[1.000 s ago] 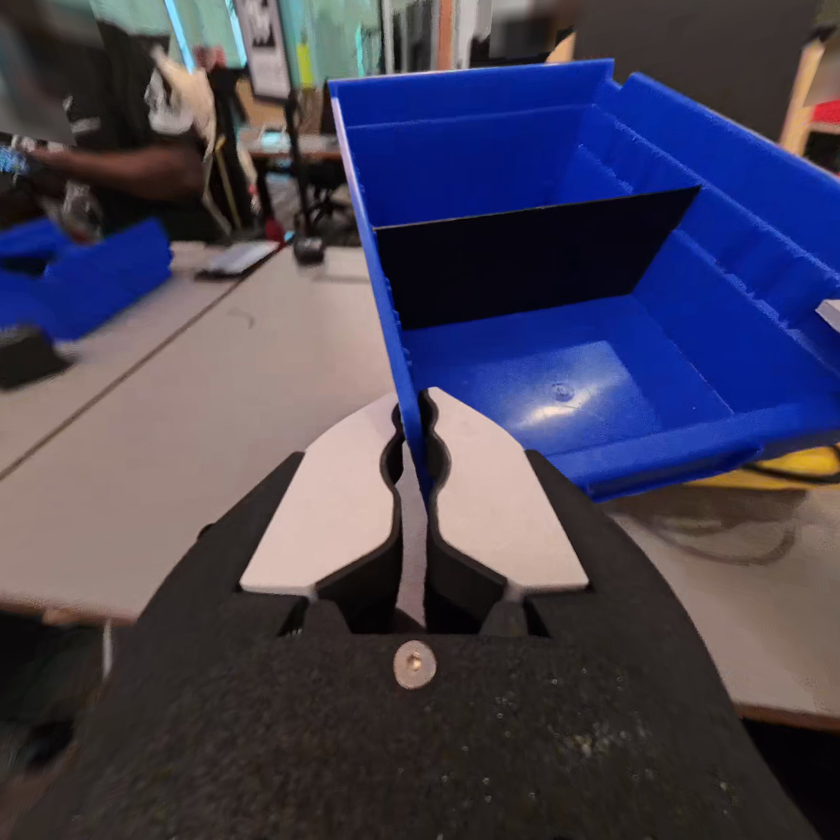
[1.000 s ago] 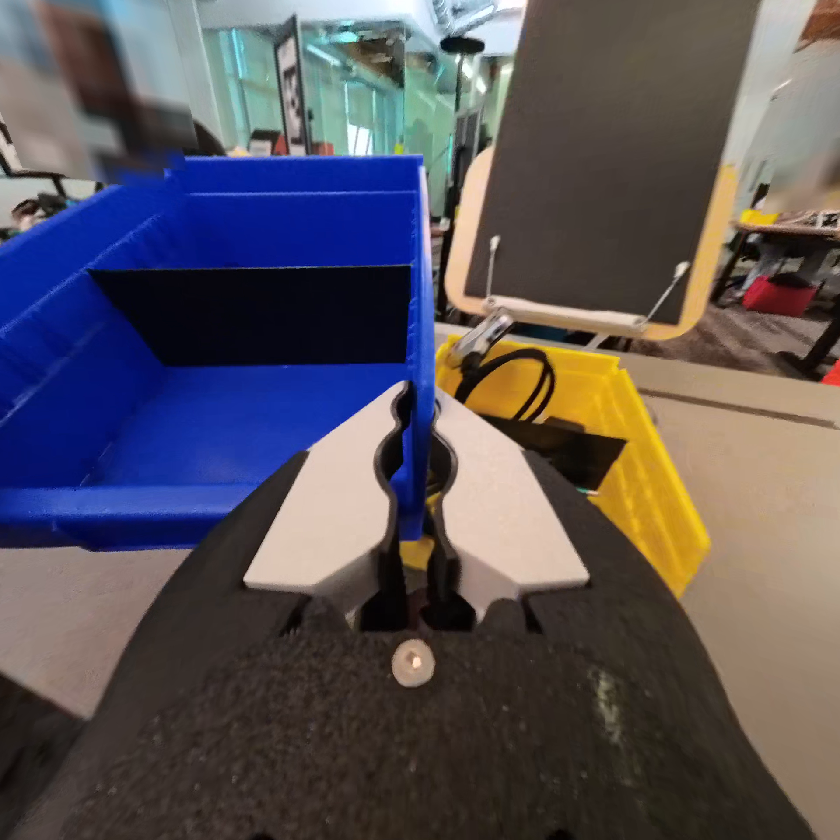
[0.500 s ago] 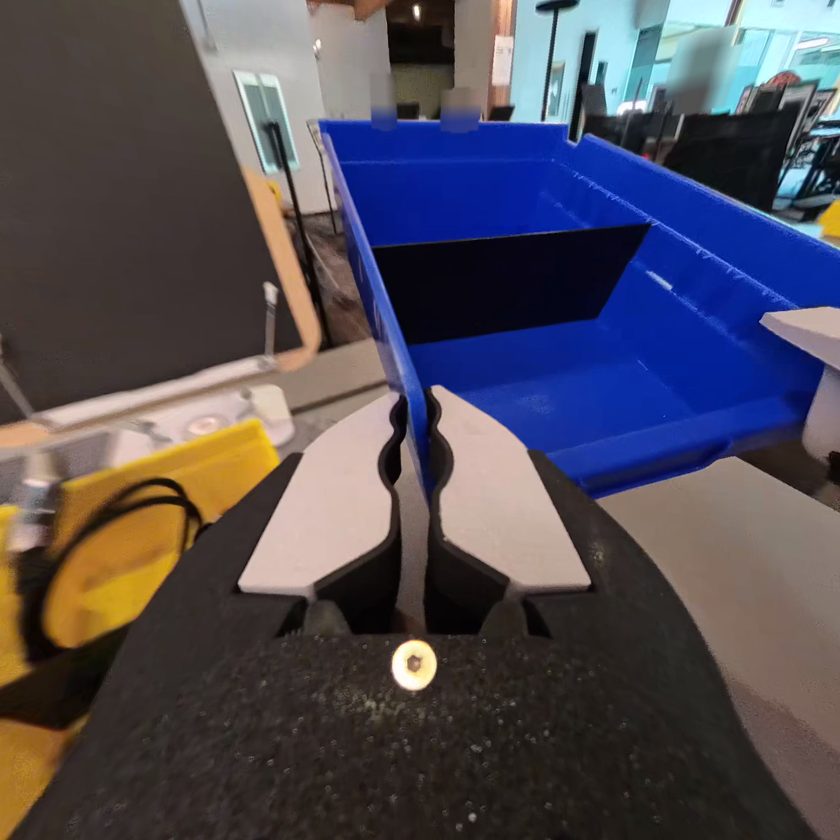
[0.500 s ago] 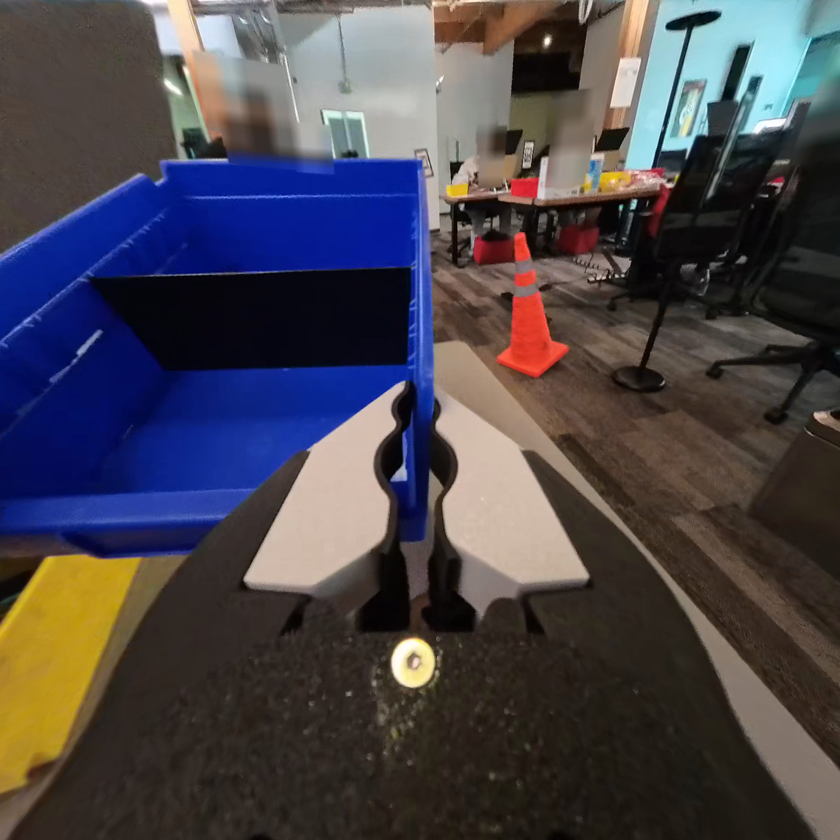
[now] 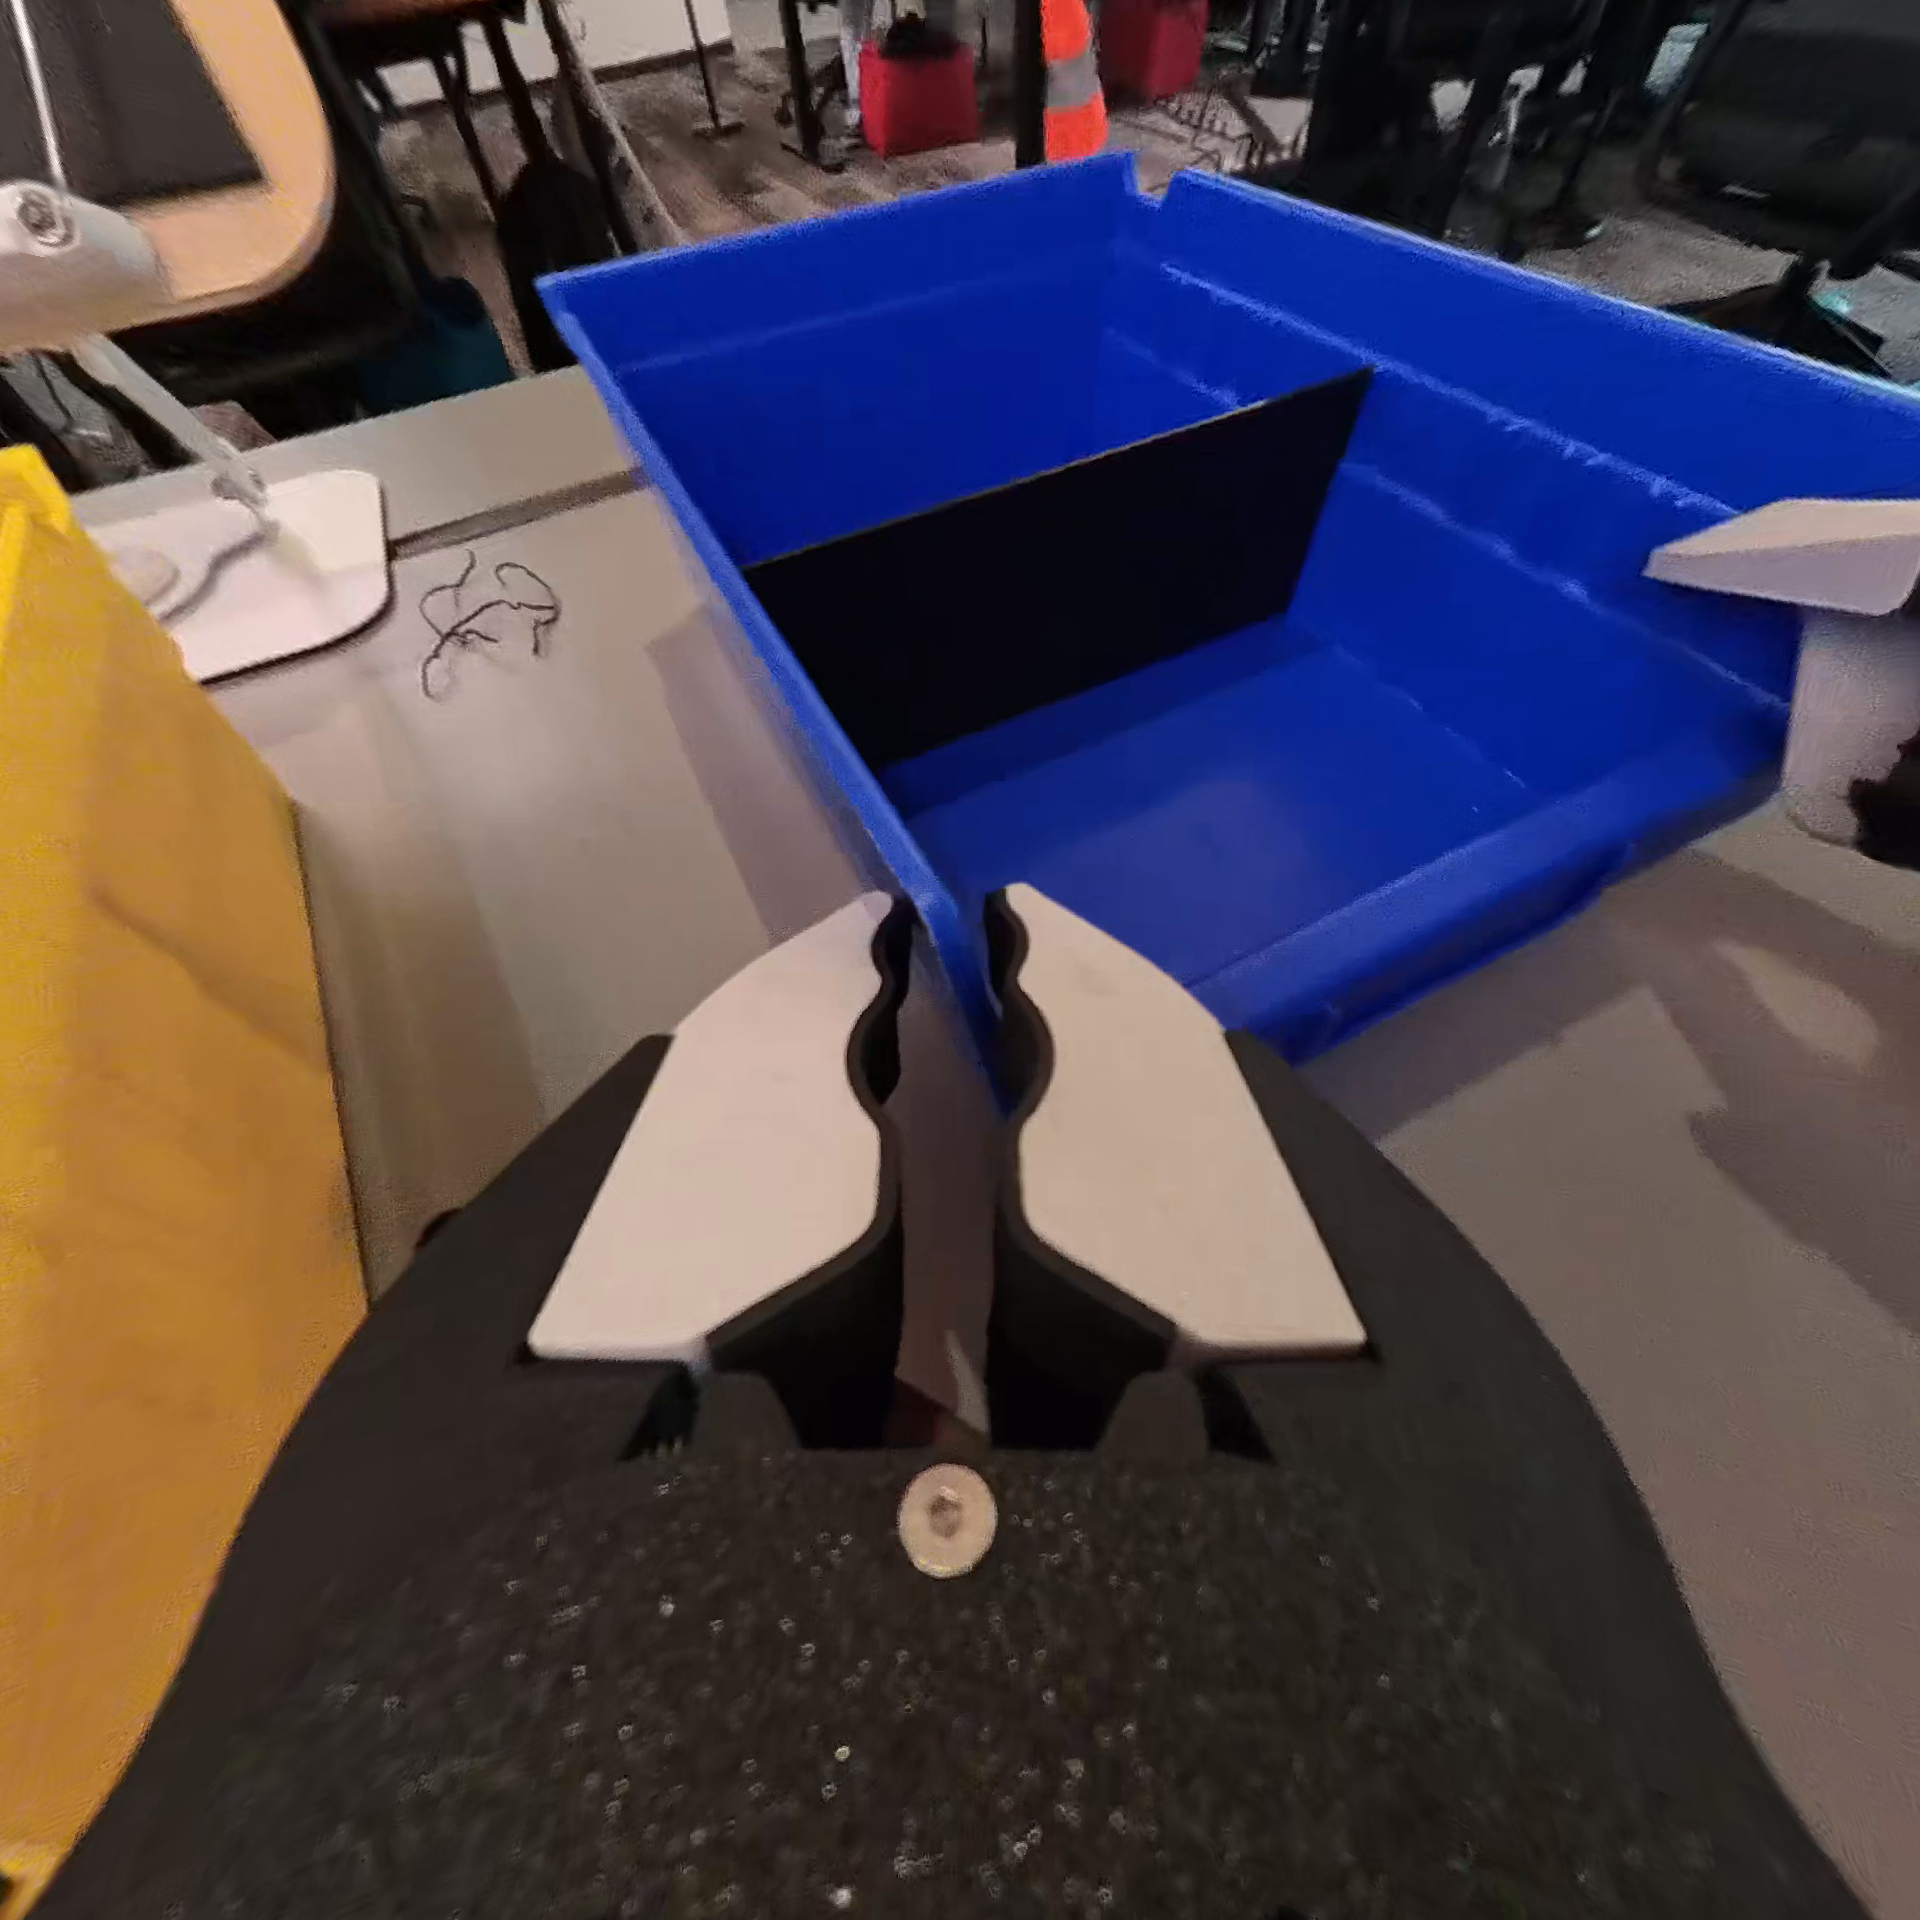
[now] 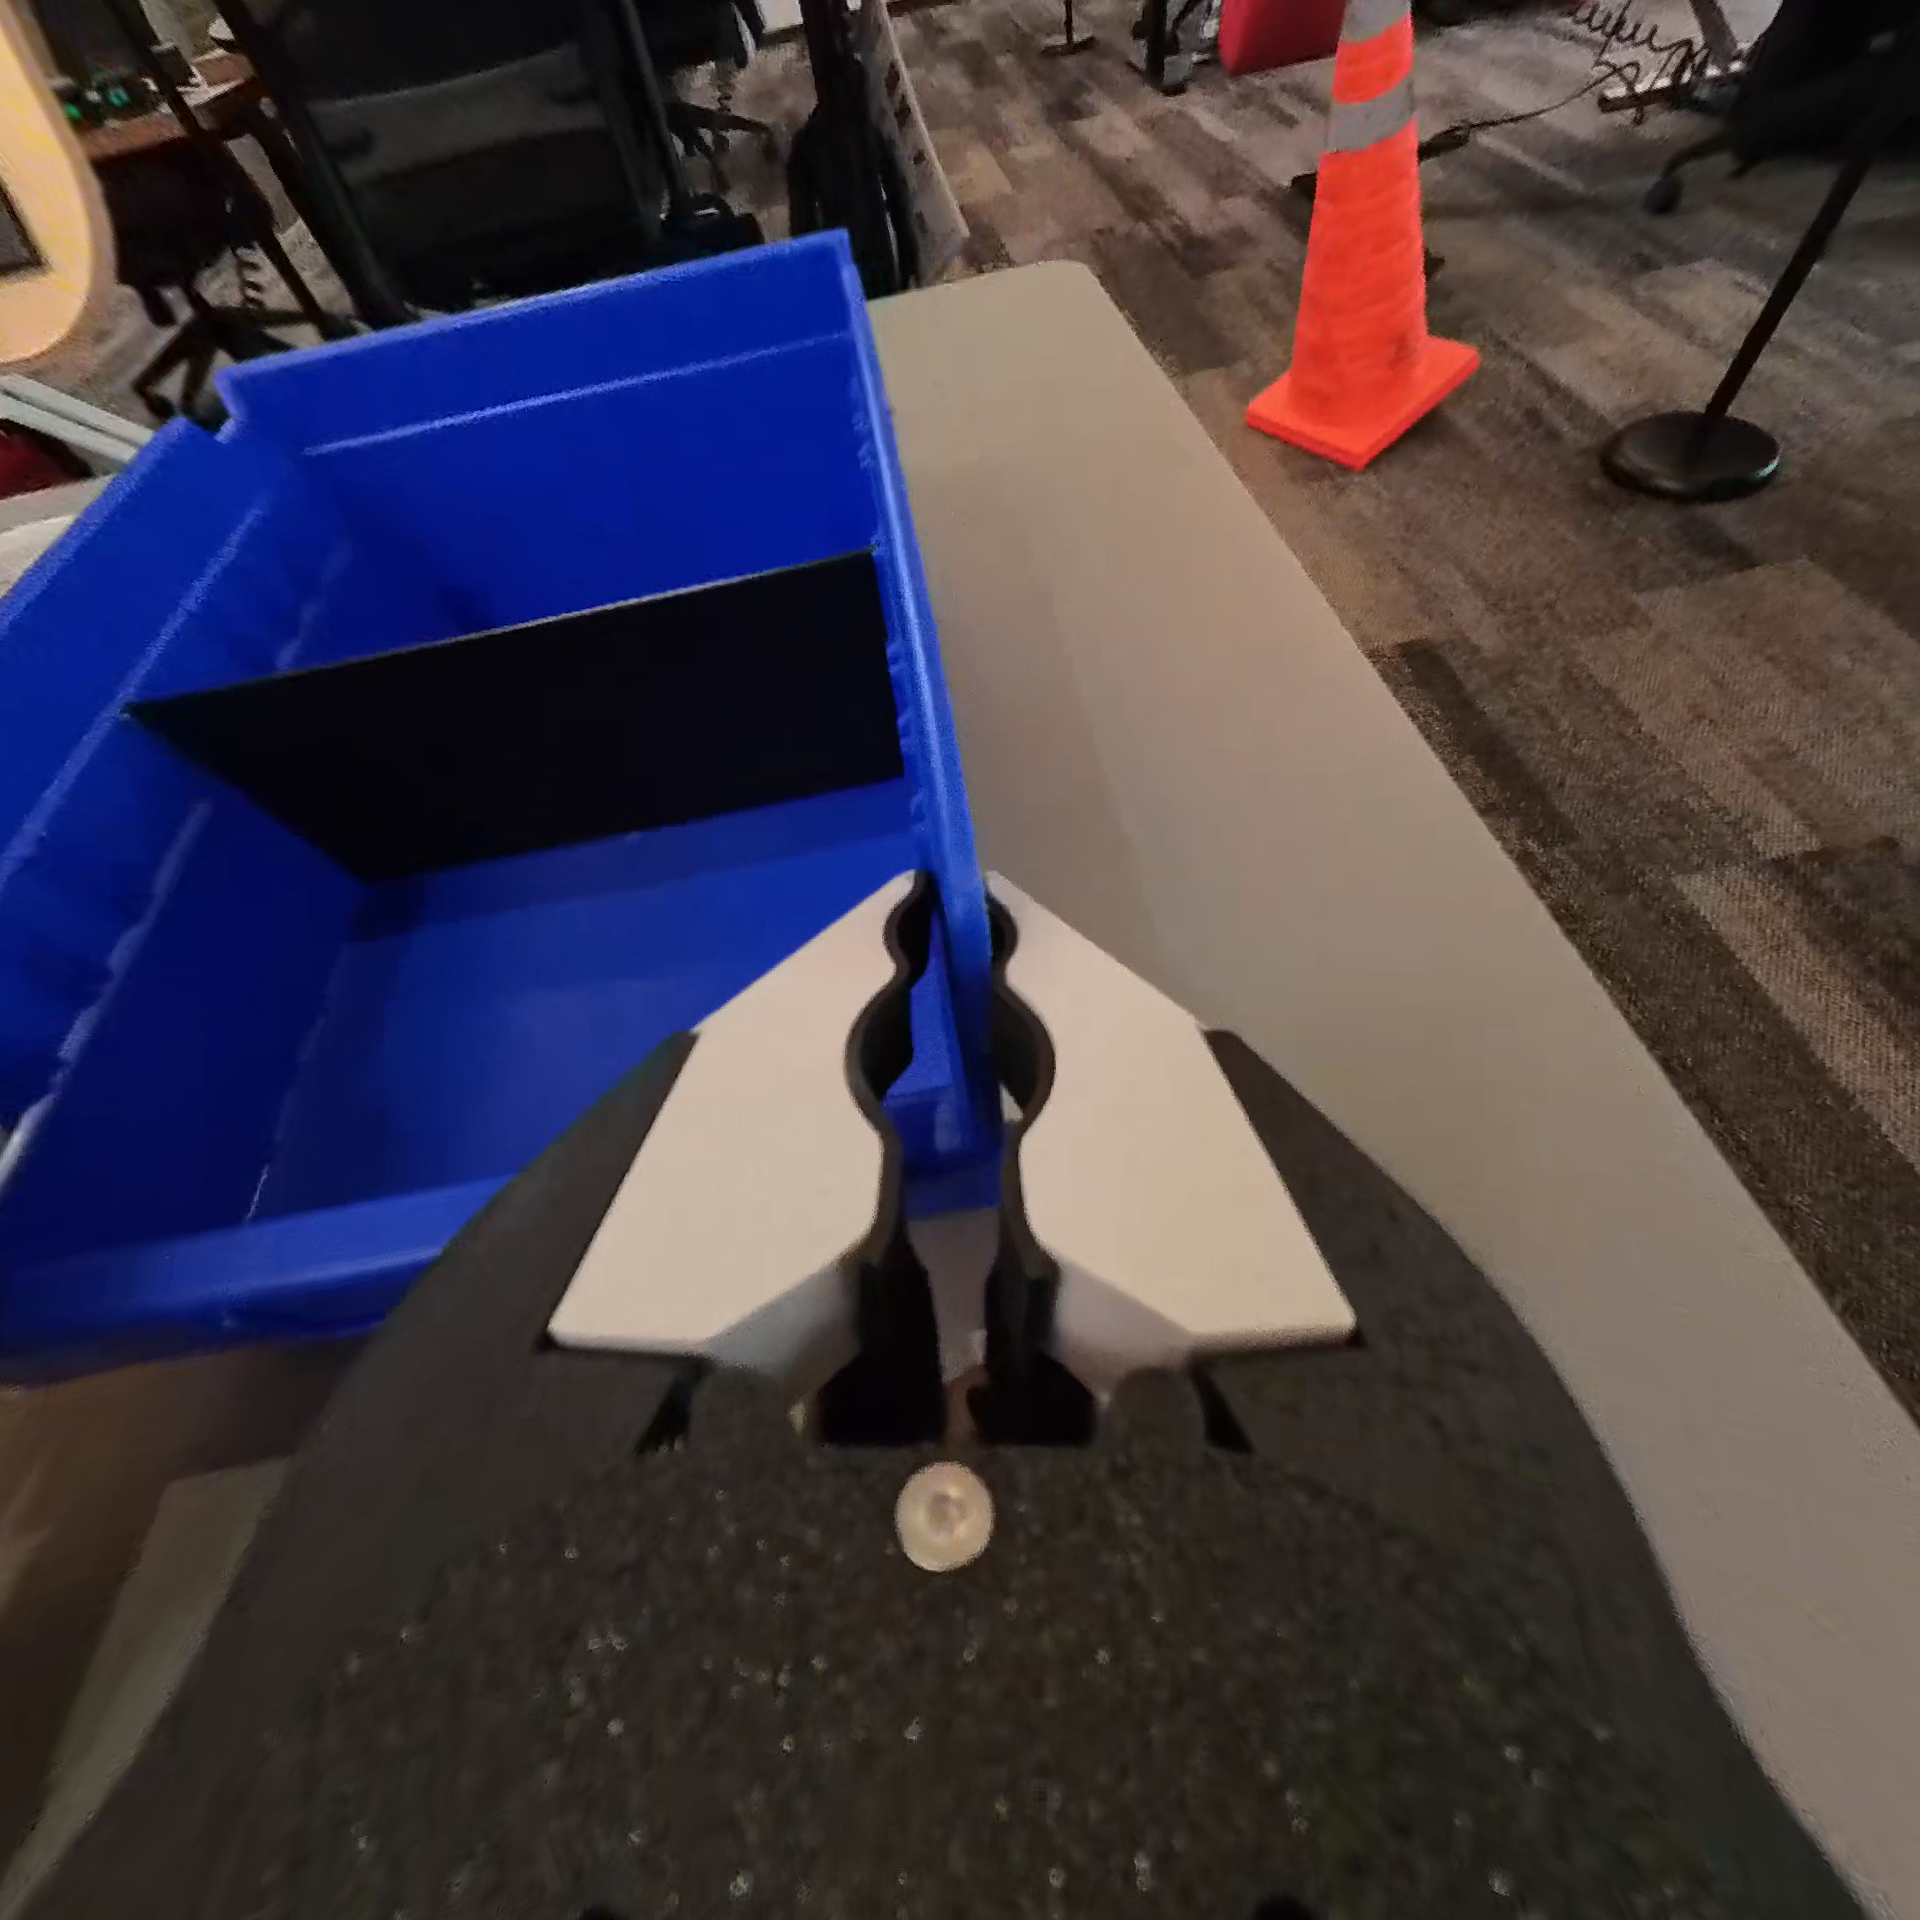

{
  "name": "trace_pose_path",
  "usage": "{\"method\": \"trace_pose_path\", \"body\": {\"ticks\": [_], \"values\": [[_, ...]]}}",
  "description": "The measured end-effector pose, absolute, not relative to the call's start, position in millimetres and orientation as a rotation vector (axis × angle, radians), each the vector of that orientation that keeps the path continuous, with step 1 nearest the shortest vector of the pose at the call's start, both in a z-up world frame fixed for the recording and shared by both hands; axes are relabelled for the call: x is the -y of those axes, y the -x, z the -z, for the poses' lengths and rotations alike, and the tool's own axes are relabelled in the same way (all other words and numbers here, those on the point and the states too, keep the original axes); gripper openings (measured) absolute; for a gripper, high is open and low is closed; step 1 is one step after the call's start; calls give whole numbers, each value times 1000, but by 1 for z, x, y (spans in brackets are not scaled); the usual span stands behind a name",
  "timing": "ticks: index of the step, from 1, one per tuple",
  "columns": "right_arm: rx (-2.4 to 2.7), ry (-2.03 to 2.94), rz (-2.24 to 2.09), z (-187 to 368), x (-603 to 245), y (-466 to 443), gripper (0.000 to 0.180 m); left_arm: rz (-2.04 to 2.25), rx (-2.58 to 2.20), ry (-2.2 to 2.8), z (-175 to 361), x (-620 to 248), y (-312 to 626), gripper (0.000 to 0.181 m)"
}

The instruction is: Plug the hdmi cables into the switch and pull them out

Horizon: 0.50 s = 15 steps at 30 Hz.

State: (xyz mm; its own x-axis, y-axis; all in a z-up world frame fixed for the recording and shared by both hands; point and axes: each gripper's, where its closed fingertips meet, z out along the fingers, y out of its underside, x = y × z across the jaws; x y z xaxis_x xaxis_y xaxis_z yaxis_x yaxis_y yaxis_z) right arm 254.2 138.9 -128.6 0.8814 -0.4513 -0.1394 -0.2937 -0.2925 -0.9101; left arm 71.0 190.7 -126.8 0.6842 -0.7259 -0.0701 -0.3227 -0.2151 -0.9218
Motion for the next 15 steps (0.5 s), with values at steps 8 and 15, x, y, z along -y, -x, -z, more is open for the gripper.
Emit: {"method": "trace_pose_path", "body": {"ticks": [8, 15], "values": [[-618, 1713, 379, 84, -112, -260, 23, 856, -794, 1741, 60, -173, -27, 22], [-370, 1508, 144, 12, -135, -134, 25, 735, -537, 1628, -12, -237, 154, 28]]}}
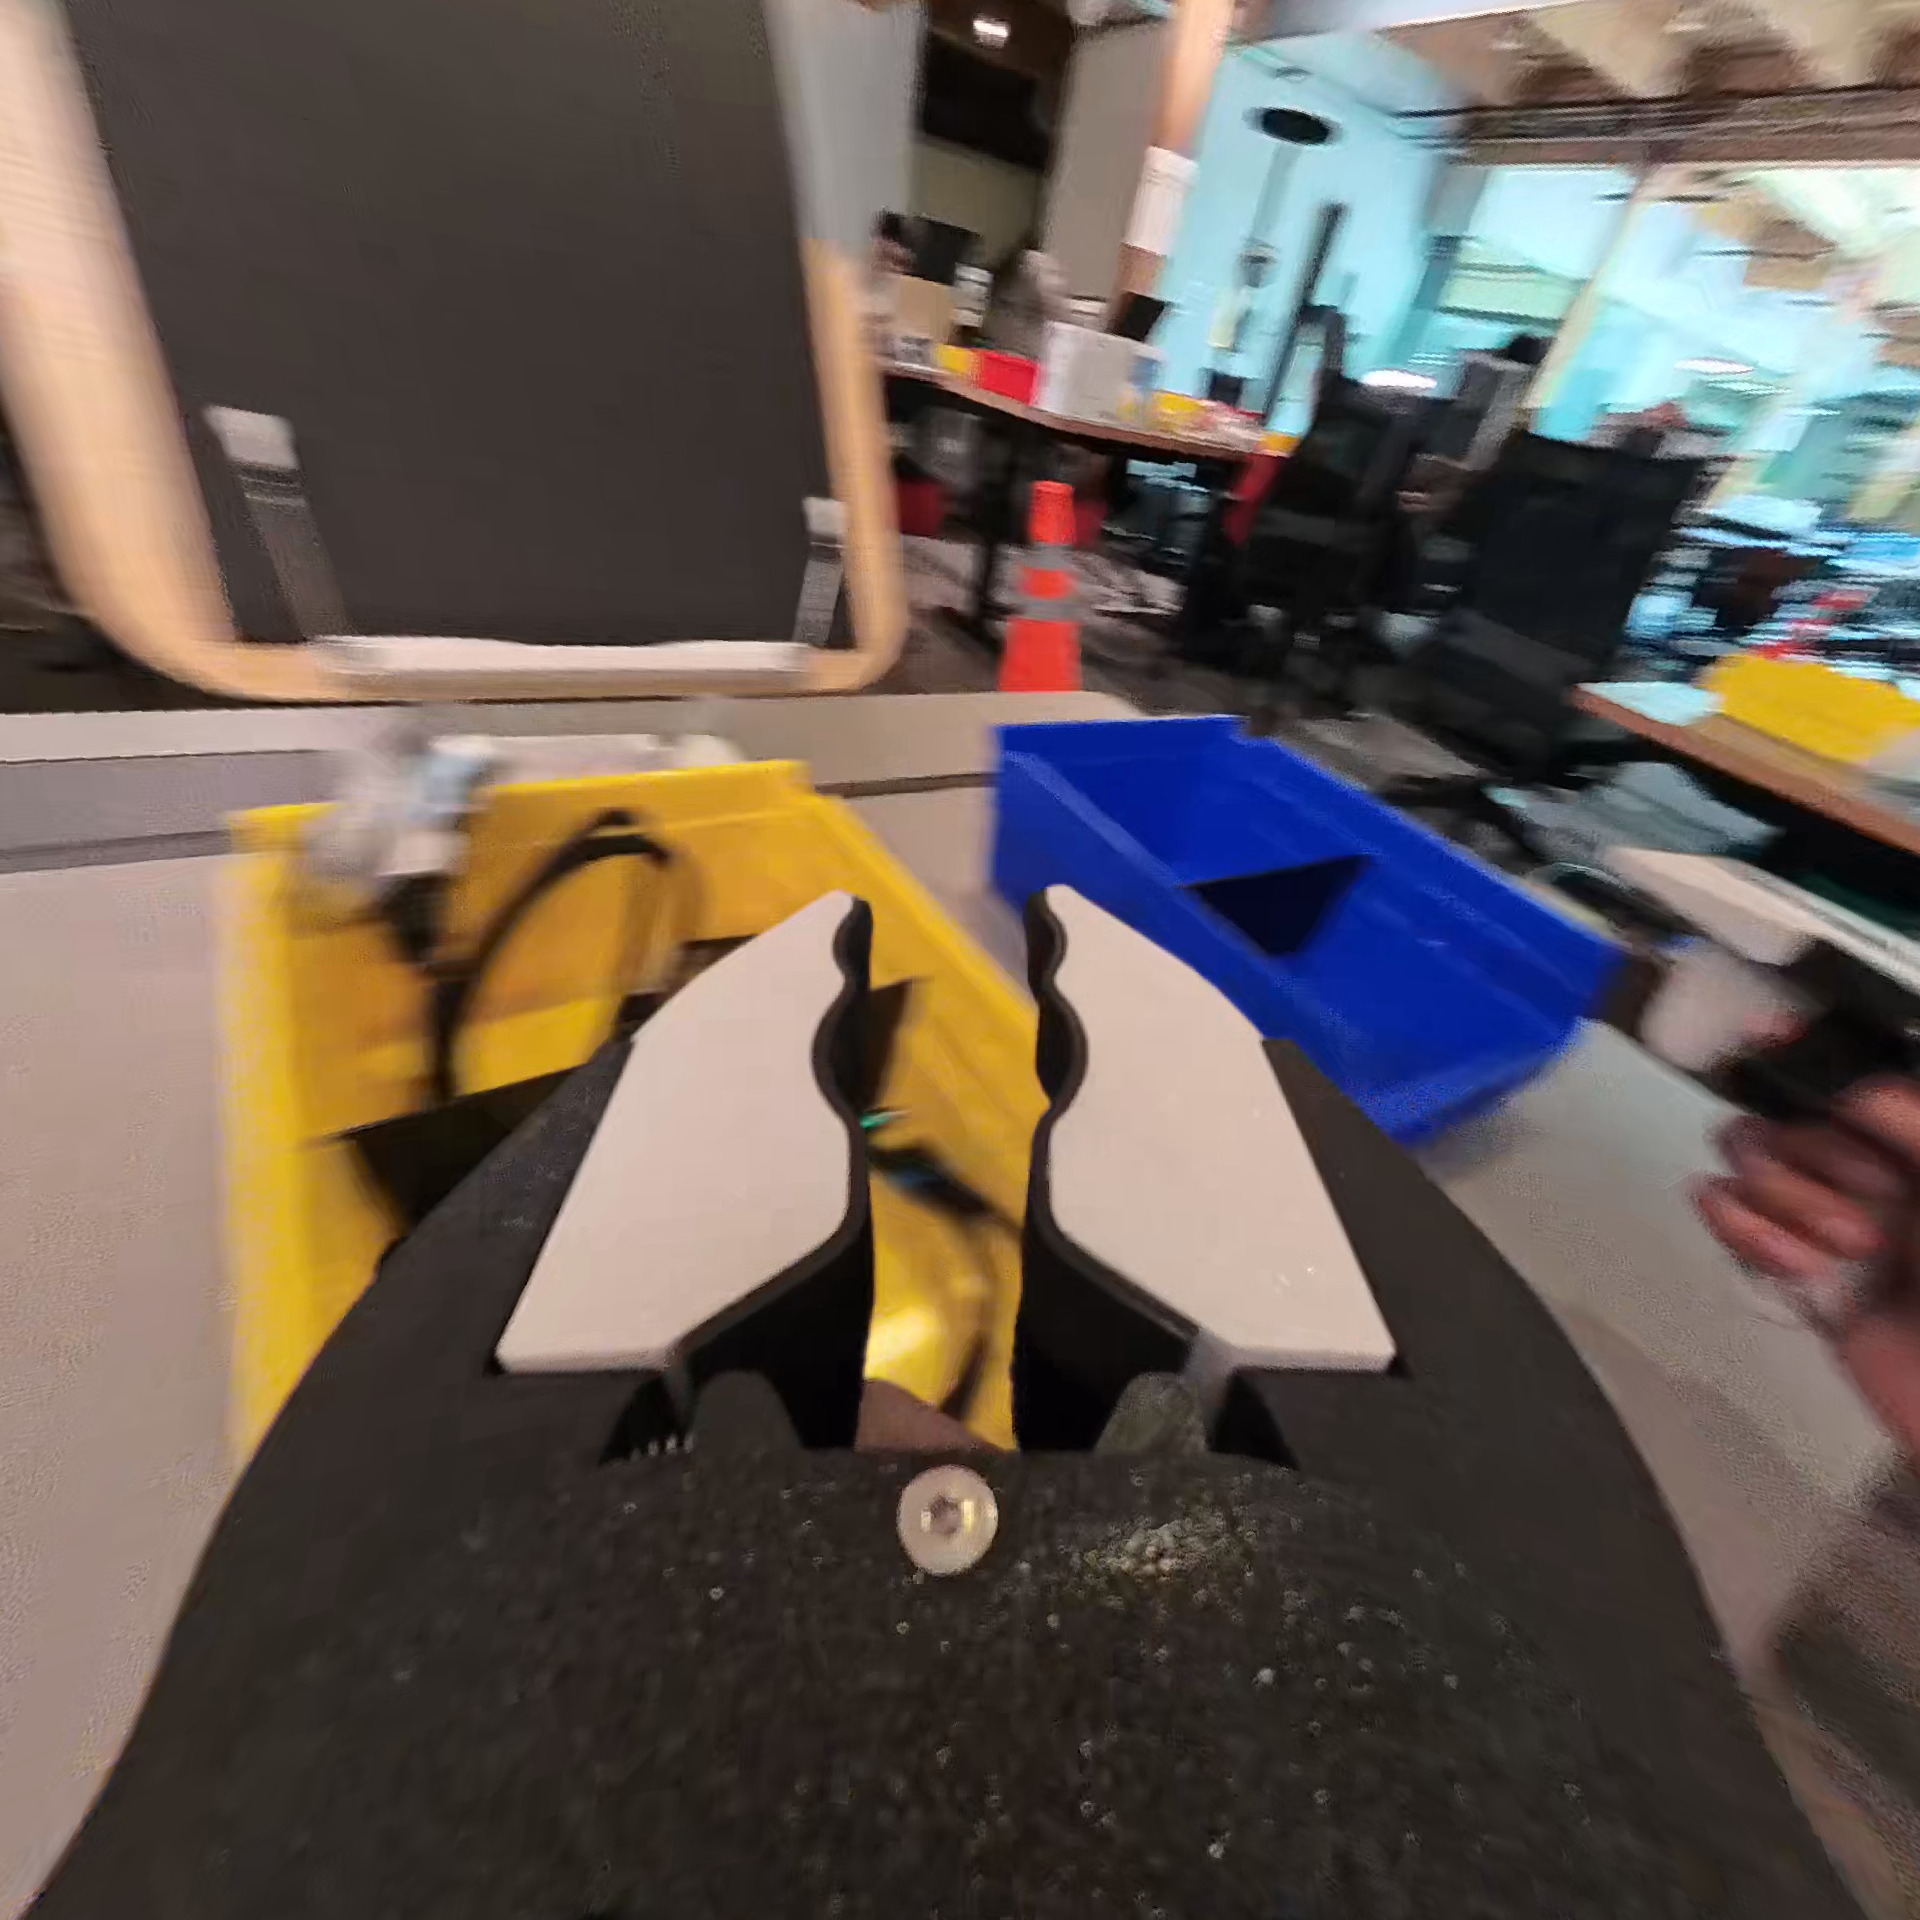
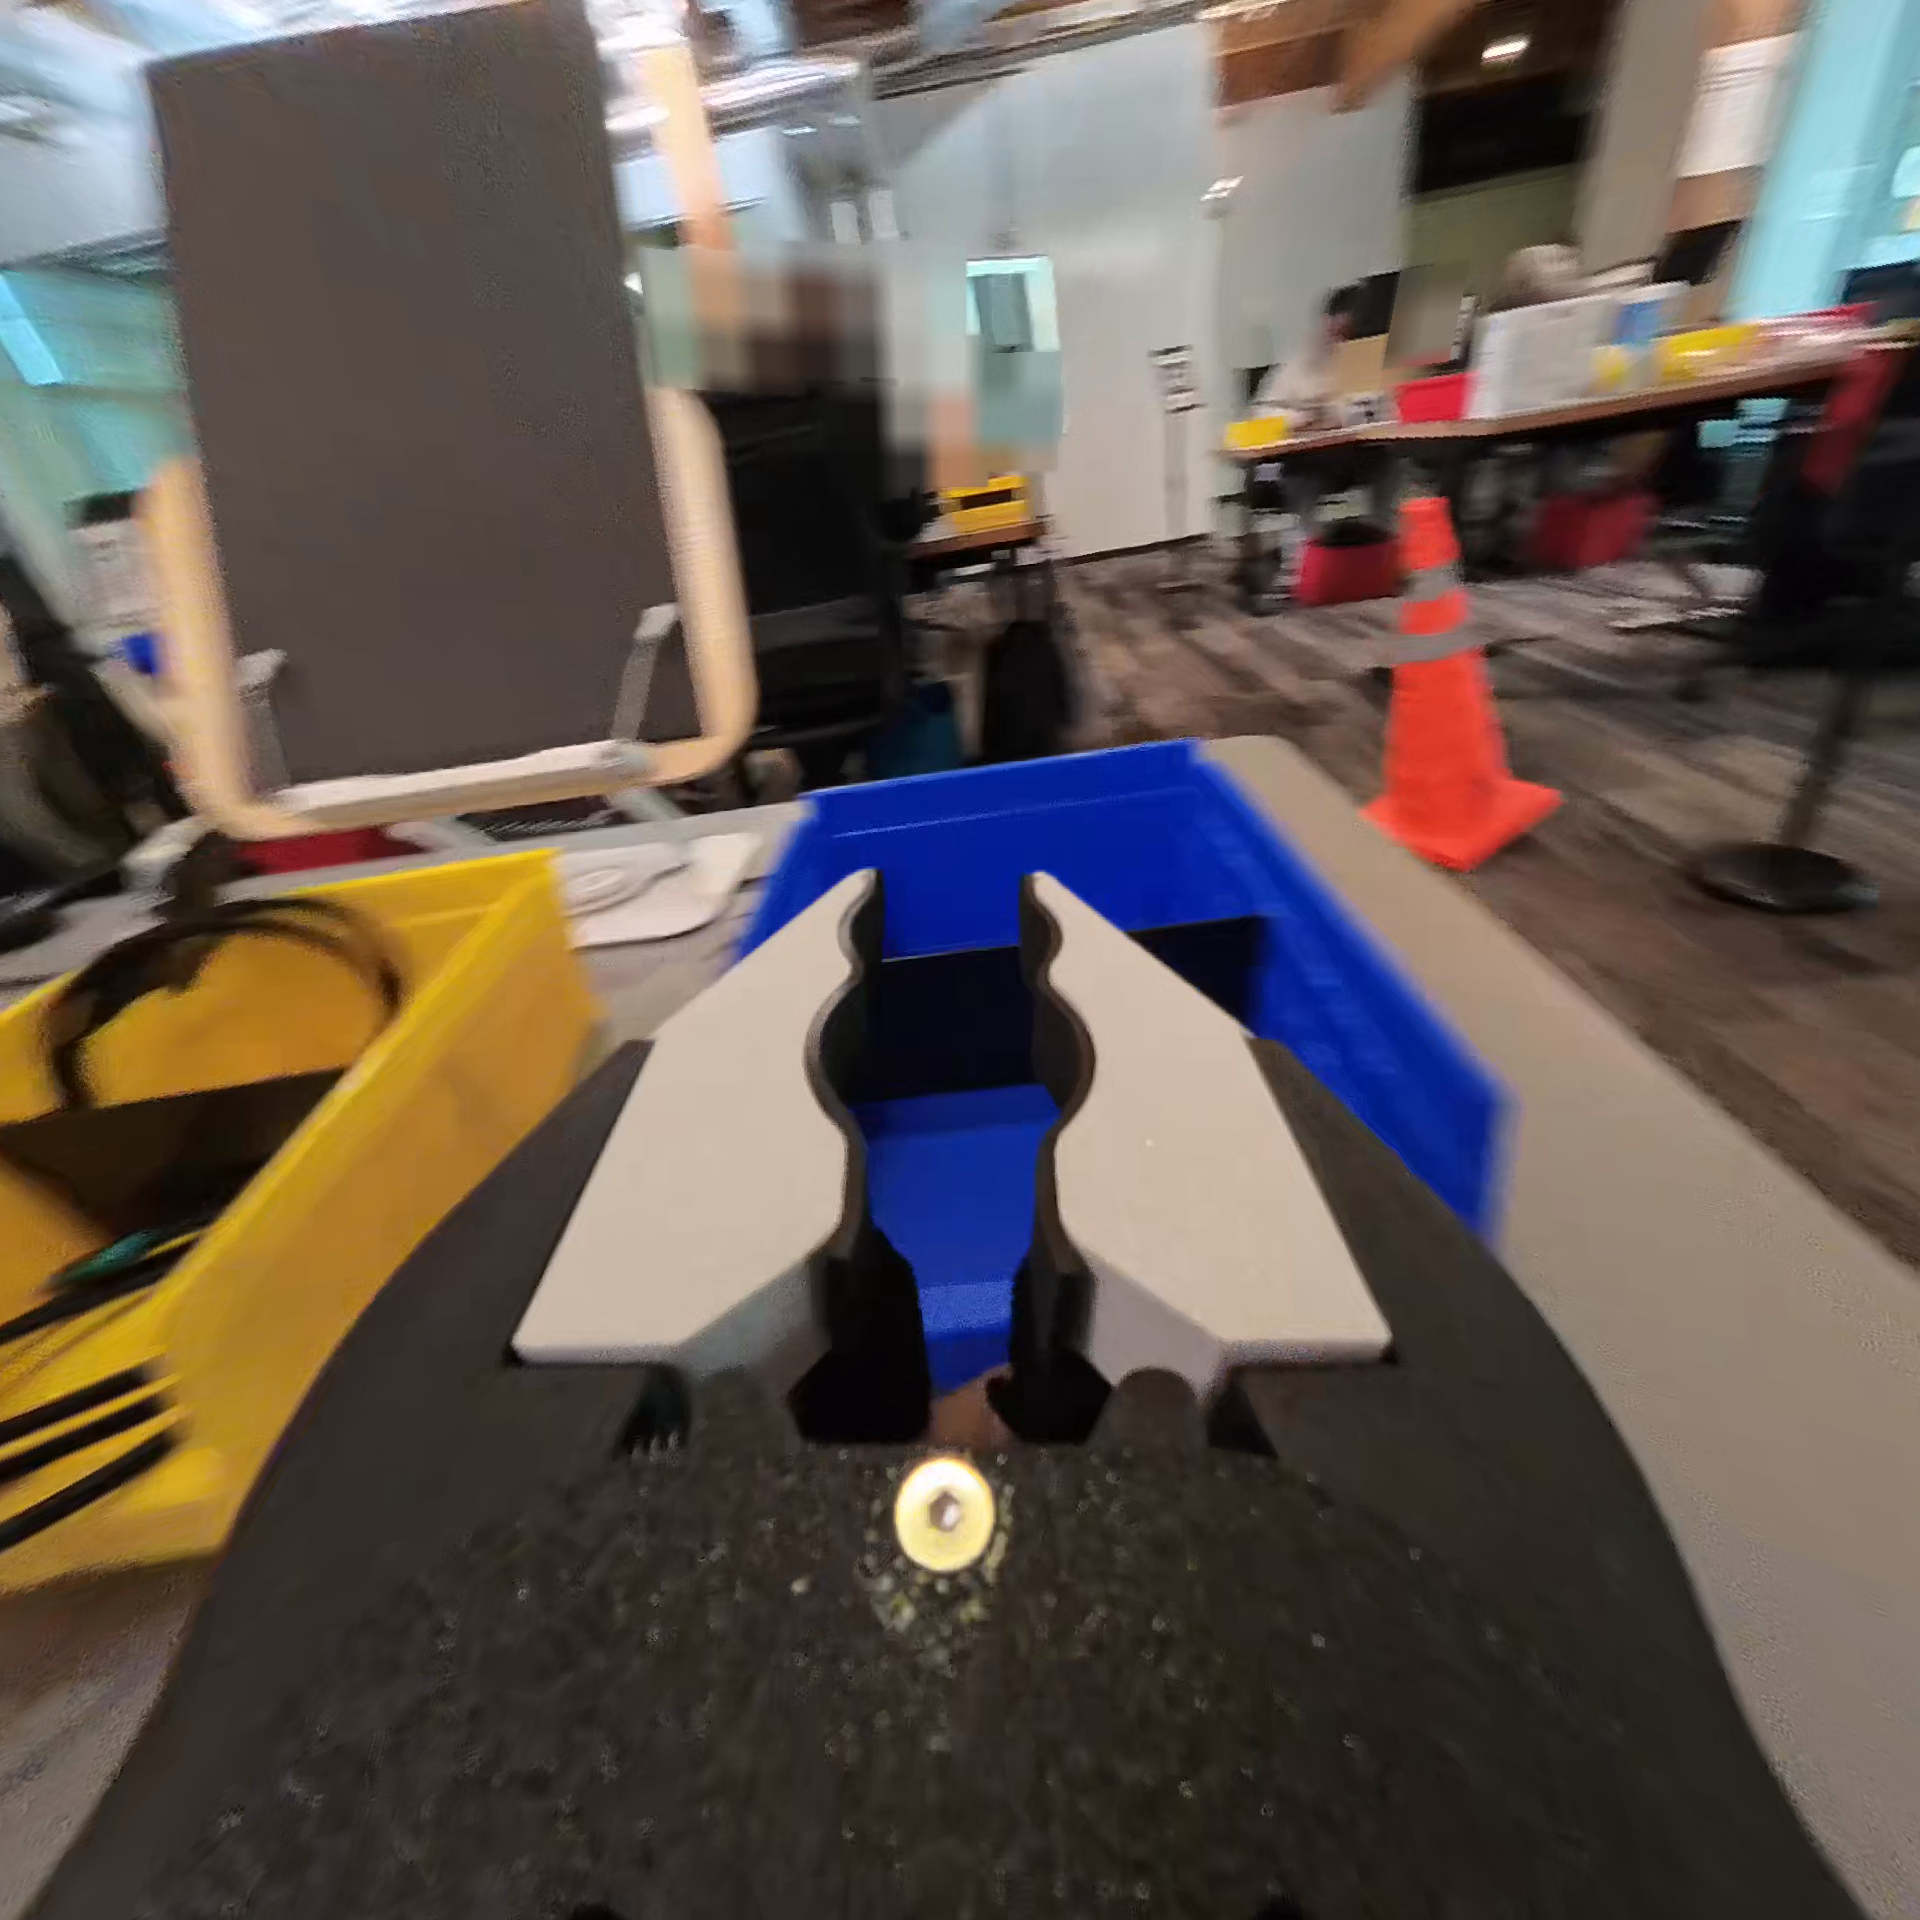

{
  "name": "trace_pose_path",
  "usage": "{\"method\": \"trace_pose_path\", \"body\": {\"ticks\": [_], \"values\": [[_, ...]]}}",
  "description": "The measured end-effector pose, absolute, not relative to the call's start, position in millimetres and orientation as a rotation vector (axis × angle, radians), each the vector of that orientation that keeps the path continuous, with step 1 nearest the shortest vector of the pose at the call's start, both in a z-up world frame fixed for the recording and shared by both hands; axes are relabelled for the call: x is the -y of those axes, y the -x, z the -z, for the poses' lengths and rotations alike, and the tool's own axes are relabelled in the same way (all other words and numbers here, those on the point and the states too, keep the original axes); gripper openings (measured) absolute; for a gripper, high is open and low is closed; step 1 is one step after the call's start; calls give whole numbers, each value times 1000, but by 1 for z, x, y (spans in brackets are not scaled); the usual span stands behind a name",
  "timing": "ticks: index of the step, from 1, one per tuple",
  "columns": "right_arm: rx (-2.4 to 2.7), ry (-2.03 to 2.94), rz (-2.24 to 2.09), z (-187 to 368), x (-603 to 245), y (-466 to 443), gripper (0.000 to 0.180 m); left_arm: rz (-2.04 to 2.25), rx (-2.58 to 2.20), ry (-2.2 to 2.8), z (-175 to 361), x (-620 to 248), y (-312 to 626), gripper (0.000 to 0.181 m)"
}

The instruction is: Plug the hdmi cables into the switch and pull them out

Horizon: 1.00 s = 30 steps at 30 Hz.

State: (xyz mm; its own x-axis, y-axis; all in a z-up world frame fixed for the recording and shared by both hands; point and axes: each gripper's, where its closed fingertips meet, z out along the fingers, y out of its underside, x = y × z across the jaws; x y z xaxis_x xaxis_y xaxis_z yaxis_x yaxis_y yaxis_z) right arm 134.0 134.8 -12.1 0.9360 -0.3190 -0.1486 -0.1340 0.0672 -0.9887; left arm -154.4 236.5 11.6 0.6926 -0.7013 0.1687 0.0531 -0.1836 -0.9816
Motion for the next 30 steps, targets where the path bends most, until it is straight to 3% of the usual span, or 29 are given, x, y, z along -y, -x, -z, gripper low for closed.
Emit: {"method": "trace_pose_path", "body": {"ticks": [6, 11, 12, 14, 16, 22, 30], "values": [[-93, 1575, -144, 42, -186, 36, 28, 566, -396, 1810, 47, -269, 264, 39], [-152, 1791, -74, 100, -209, 63, 36, 509, -587, 1924, 109, -255, 256, 38], [-164, 1827, -26, 111, -212, 61, 34, 480, -632, 1973, 125, -254, 253, 36], [-154, 1917, 70, 132, -216, 61, 10, 471, -700, 2026, 146, -252, 246, 15], [-172, 1923, 165, 131, -215, 61, 1, 382, -704, 2026, 146, -255, 247, 12], [-293, 1880, 220, 114, -215, 86, 1, 251, -675, 1912, 119, -273, 276, 3], [-195, 1794, 182, 78, -275, 207, 3, 203, -541, 1815, 85, -334, 399, 2]]}}
